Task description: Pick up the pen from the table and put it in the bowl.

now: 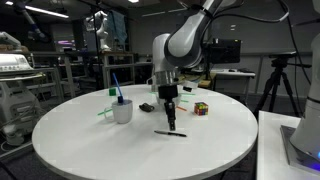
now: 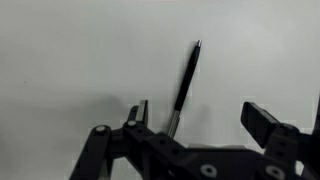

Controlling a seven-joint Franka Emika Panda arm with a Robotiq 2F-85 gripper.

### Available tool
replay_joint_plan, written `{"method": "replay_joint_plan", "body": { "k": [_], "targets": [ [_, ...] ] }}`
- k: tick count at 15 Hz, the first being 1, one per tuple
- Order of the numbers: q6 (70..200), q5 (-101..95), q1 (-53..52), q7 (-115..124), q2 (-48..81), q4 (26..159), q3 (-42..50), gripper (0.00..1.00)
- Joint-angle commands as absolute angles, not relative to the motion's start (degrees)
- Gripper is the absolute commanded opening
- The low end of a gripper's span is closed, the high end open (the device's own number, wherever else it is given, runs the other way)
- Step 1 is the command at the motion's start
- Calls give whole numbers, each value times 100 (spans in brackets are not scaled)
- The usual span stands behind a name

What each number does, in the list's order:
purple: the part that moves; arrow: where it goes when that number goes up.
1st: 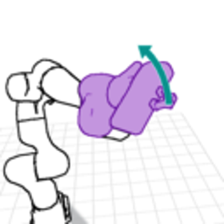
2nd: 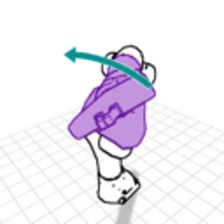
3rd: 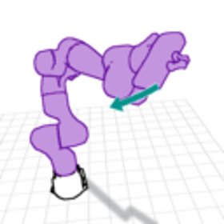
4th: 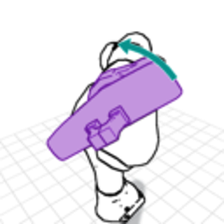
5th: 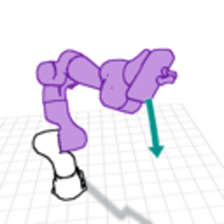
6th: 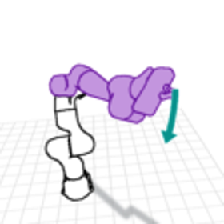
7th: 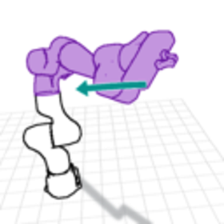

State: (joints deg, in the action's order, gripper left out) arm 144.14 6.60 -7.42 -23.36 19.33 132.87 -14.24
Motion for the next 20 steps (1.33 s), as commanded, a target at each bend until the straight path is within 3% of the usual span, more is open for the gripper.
{"method": "replay_joint_plan", "body": {
  "k": [1,20],
  "targets": [
    [14403,619,-723,-2179,2094,13077,-1465,100],
    [14644,-52,-1049,-921,2153,13236,-1221,100]
  ]
}}
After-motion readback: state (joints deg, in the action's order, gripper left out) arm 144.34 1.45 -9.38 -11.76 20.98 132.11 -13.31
